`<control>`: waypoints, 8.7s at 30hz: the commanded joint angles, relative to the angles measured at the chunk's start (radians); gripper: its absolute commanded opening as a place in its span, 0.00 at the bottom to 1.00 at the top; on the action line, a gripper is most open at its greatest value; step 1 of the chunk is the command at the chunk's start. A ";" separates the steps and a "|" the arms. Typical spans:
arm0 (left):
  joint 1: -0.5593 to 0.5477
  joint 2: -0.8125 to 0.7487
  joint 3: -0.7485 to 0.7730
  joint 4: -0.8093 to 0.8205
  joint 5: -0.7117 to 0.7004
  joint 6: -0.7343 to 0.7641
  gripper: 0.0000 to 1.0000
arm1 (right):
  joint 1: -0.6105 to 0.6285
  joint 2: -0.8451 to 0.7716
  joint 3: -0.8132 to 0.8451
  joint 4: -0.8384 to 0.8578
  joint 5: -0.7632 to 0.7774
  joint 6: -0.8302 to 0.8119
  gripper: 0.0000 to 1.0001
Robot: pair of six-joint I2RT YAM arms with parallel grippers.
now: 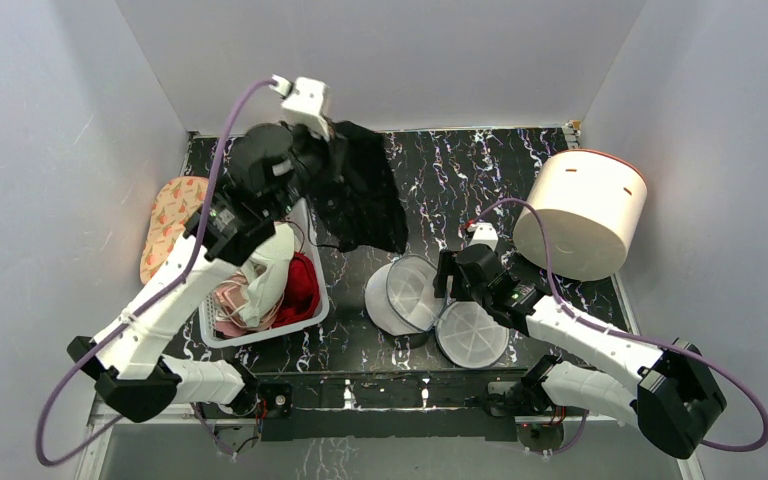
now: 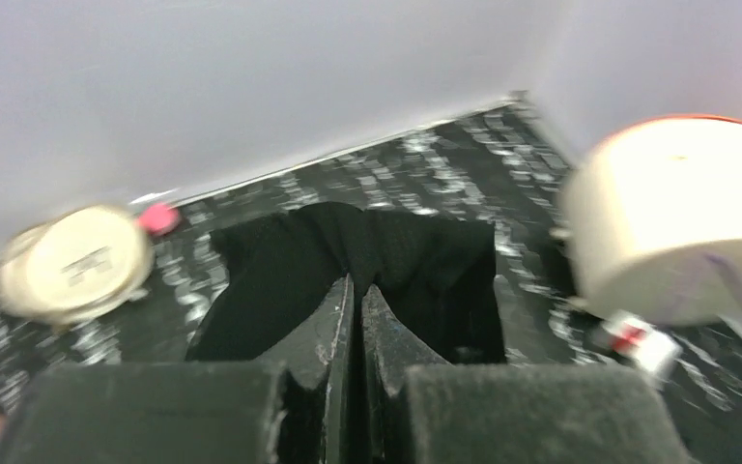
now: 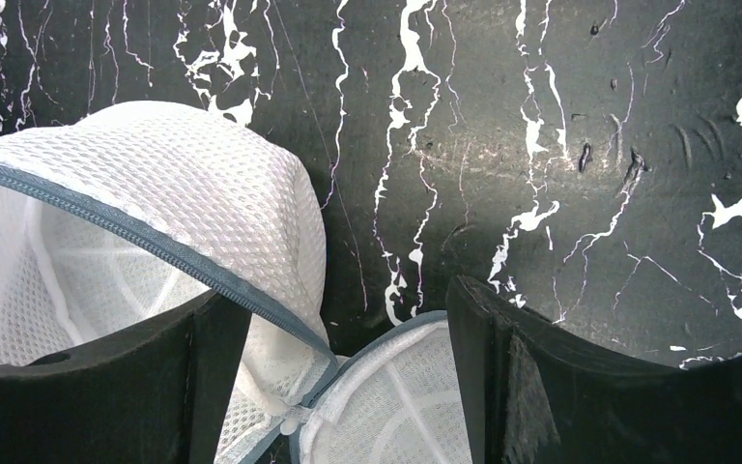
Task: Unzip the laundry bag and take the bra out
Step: Pick up the bra from the laundry bag, then place the bra in the bin, then close the laundry bag at the center of the board.
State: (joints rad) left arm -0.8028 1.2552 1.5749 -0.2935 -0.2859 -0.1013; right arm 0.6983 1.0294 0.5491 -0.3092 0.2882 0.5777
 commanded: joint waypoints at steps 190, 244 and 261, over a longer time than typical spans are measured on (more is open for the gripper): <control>-0.565 0.874 -0.205 0.269 -0.140 0.110 0.34 | -0.006 -0.636 0.491 -0.342 0.293 -0.143 0.98; -0.434 1.016 0.072 0.101 0.026 -0.251 0.13 | -0.006 -0.613 0.499 -0.346 0.280 -0.136 0.98; -0.364 0.667 -0.130 0.292 0.219 -0.281 0.00 | -0.005 -0.602 0.506 -0.325 0.272 -0.128 0.98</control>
State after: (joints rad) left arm -1.1954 2.0907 1.4872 -0.0776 -0.1295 -0.3511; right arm 0.6952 0.4183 1.0260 -0.6846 0.5652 0.4465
